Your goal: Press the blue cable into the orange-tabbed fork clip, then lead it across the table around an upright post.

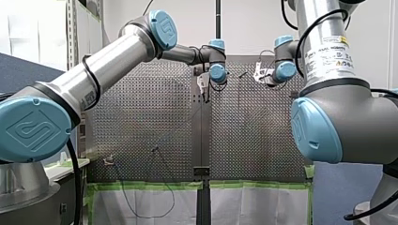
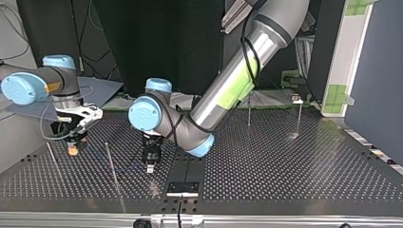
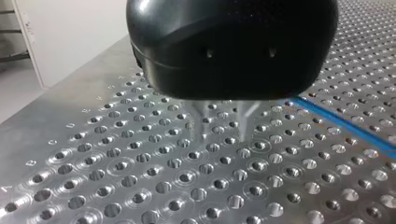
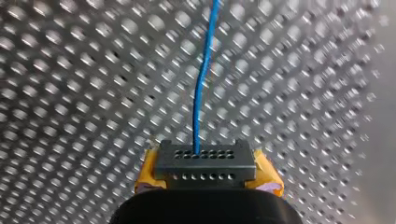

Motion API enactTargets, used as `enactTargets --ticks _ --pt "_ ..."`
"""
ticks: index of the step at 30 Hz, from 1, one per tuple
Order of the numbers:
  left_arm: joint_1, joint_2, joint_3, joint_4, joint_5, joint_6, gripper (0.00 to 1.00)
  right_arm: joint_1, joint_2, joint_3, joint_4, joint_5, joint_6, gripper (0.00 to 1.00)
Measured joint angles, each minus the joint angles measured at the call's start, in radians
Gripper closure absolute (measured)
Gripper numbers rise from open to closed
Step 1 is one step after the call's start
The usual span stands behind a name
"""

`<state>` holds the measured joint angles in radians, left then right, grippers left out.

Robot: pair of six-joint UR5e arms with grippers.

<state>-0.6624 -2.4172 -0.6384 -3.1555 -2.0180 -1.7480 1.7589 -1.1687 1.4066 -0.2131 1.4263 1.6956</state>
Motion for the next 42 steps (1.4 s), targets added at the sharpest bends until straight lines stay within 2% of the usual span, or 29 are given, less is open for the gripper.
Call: enactTargets --ticks 2,3,4,5,6,8,11,15,19,25,28,32,35,42 --pt "-0.002 0.0 0.0 -0.007 -0.014 0.018 0.44 0.001 0.0 0.018 -0.014 -0.019 -0.002 1.0" --pt "-0.003 0.0 -0.001 -0.01 -0.022 0.026 0.44 0.001 0.001 0.027 -0.02 -0.027 -0.001 1.0" --pt "-0.004 0.0 -0.003 -0.014 -0.029 0.033 0.36 0.001 0.001 0.035 -0.027 -0.035 0.0 1.0" --pt "-0.005 0.0 -0.007 -0.017 -0.034 0.04 0.21 0.001 0.003 0.046 -0.038 -0.047 0.004 1.0" --pt "-0.006 0.0 -0.012 -0.019 -0.037 0.044 0.21 0.001 0.004 0.055 -0.046 -0.055 0.007 1.0" --pt "-0.007 0.0 -0.026 -0.023 -0.037 0.049 0.0 0.0 0.008 0.077 -0.067 -0.069 0.013 1.0" --pt "-0.008 0.001 -0.049 -0.026 -0.029 0.055 0.0 0.0 0.027 0.102 -0.1 -0.077 0.019 1.0" --pt "-0.012 0.0 -0.068 -0.027 -0.025 0.055 0.0 0.0 0.06 0.119 -0.141 -0.076 0.017 1.0" --pt "-0.014 0.0 -0.072 -0.028 -0.02 0.04 0.0 -0.001 0.074 0.144 -0.175 -0.062 0.018 1.0" --pt "-0.014 0.001 -0.073 -0.025 -0.021 0.018 0.0 -0.006 0.11 0.195 -0.228 -0.033 0.036 1.0" --pt "-0.014 0.0 -0.073 -0.025 -0.033 0.012 0.0 -0.007 0.139 0.212 -0.259 -0.022 0.03 1.0" --pt "-0.014 0.0 -0.073 -0.021 -0.046 0.003 0.0 -0.012 0.184 0.219 -0.304 -0.016 0.009 1.0" --pt "-0.014 0.0 -0.074 -0.019 -0.055 0.001 0.0 -0.017 0.217 0.22 -0.336 -0.014 0.0 1.0" --pt "-0.014 0.0 -0.074 -0.021 -0.078 -0.001 0.0 -0.031 0.285 0.227 -0.405 -0.014 0.0 1.0"
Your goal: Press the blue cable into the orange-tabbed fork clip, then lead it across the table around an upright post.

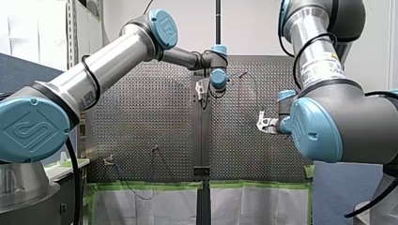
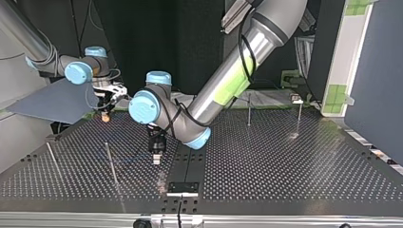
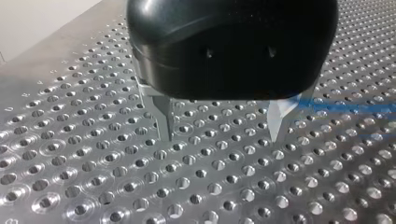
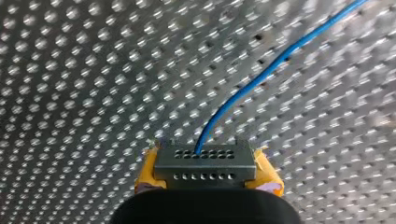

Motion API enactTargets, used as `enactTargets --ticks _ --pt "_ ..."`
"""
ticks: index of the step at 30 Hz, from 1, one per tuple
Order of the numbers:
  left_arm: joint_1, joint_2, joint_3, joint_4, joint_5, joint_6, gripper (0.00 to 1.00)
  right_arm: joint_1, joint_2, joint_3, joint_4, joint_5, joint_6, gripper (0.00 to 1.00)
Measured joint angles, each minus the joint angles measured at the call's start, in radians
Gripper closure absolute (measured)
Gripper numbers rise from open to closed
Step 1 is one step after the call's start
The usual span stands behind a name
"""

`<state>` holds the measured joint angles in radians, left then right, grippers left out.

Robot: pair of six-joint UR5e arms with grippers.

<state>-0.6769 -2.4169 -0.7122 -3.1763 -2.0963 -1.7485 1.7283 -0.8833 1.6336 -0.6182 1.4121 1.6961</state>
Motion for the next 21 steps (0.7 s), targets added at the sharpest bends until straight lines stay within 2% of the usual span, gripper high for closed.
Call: enactTargets --ticks 5,10,14,21 --pt "0.0 0.0 0.0 -0.001 -0.008 0.0 0.0 -0.01 0.046 0.002 -0.045 0.002 0.001 1.0" --pt "0.004 -0.001 0.0 -0.002 -0.009 0.0 0.0 -0.021 0.087 0.002 -0.071 0.014 0.004 1.0" --pt "0.006 -0.001 -0.001 0.001 -0.01 0.0 0.0 -0.039 0.127 0.002 -0.097 0.036 0.013 1.0" --pt "0.007 0.0 -0.001 0.0 -0.012 0.003 0.0 -0.065 0.195 0.0 -0.159 0.04 0.031 1.0"
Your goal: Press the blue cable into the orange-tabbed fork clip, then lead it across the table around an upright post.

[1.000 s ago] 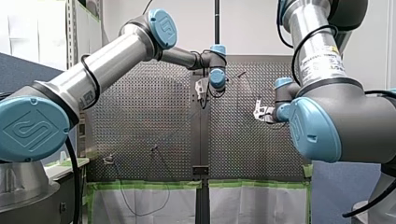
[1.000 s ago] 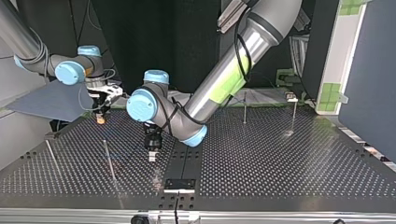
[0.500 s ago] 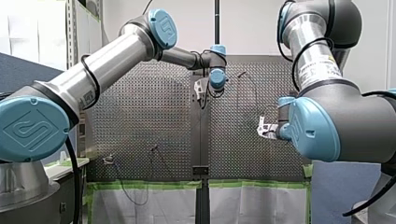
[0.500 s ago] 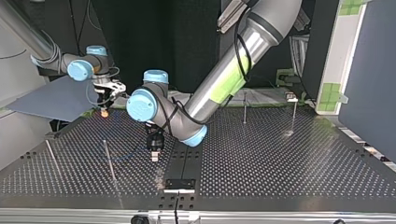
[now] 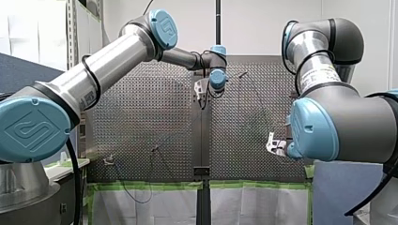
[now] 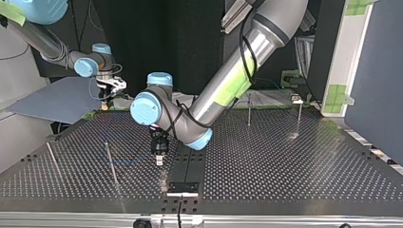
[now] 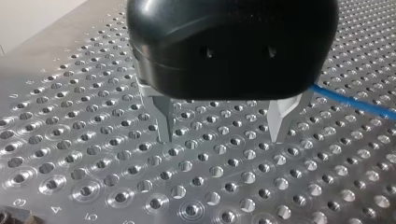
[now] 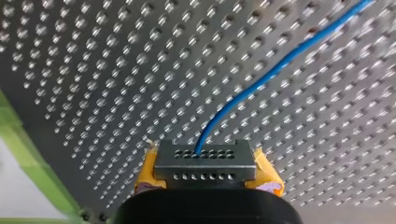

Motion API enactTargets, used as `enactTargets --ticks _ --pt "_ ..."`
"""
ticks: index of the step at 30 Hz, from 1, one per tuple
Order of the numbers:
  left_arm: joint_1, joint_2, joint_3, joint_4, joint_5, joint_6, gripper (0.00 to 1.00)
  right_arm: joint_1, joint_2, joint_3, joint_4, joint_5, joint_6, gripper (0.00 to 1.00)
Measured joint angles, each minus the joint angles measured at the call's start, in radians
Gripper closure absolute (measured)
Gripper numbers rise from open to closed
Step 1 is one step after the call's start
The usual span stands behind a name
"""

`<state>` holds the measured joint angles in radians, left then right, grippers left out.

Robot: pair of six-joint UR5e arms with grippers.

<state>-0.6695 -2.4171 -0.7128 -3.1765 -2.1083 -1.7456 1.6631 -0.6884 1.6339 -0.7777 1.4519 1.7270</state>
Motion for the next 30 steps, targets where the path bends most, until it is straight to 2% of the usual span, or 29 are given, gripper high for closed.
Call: enactTargets --ticks 11,24,30 --pt "0.004 0.0 0.0 -0.004 -0.012 0.014 0.0 -0.044 0.111 -0.01 -0.094 -0.008 -0.011 1.0" --pt "0.004 0.0 -0.012 -0.008 -0.019 0.025 0.0 -0.084 0.233 -0.027 -0.101 -0.01 -0.017 1.0" --pt "0.002 0.0 -0.015 -0.009 -0.02 0.025 0.0 -0.096 0.252 -0.038 -0.099 -0.011 -0.017 1.0"
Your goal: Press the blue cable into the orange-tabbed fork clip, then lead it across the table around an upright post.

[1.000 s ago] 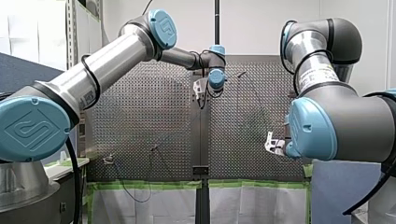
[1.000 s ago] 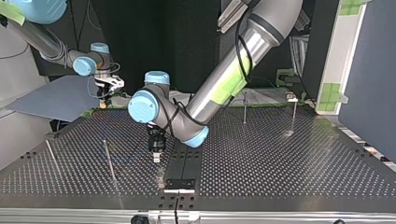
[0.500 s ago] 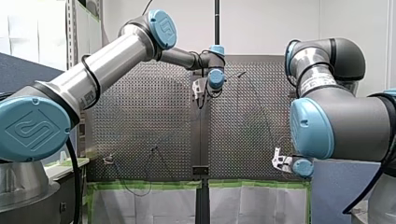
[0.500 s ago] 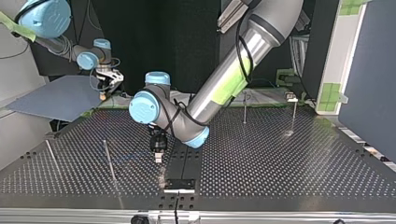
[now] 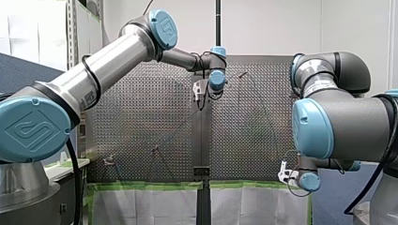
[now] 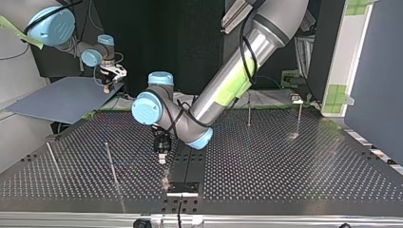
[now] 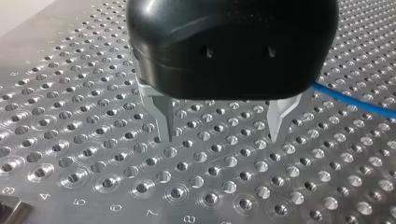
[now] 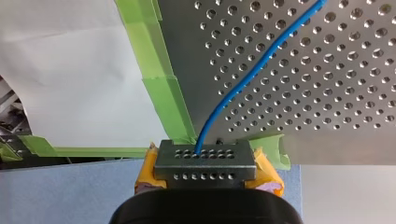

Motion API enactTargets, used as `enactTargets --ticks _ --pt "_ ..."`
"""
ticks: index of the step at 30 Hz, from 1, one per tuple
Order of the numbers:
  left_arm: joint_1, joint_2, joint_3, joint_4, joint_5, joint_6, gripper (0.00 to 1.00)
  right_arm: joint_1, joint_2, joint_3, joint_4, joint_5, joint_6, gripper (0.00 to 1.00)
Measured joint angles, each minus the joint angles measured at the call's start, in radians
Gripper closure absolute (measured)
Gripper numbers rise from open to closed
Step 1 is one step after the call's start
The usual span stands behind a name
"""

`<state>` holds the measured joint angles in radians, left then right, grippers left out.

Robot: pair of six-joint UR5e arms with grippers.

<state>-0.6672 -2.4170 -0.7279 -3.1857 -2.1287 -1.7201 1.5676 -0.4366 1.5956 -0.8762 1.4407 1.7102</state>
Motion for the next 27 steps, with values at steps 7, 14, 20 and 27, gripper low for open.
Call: enactTargets --ticks 7,14,20,27 --pt "-0.007 0.0 0.0 -0.026 -0.017 -0.037 0.0 -0.008 0.001 -0.029 0.008 -0.005 -0.003 1.0" --pt "-0.011 0.0 0.011 -0.074 -0.037 -0.099 0.0 -0.012 0.001 -0.051 0.026 -0.037 -0.013 1.0" --pt "-0.017 0.0 0.019 -0.123 -0.091 -0.157 0.0 -0.008 0.001 -0.051 0.041 -0.054 -0.031 1.0" --pt "-0.019 0.0 0.061 -0.192 -0.103 -0.227 0.0 -0.013 0.002 -0.054 0.045 -0.058 -0.02 1.0"
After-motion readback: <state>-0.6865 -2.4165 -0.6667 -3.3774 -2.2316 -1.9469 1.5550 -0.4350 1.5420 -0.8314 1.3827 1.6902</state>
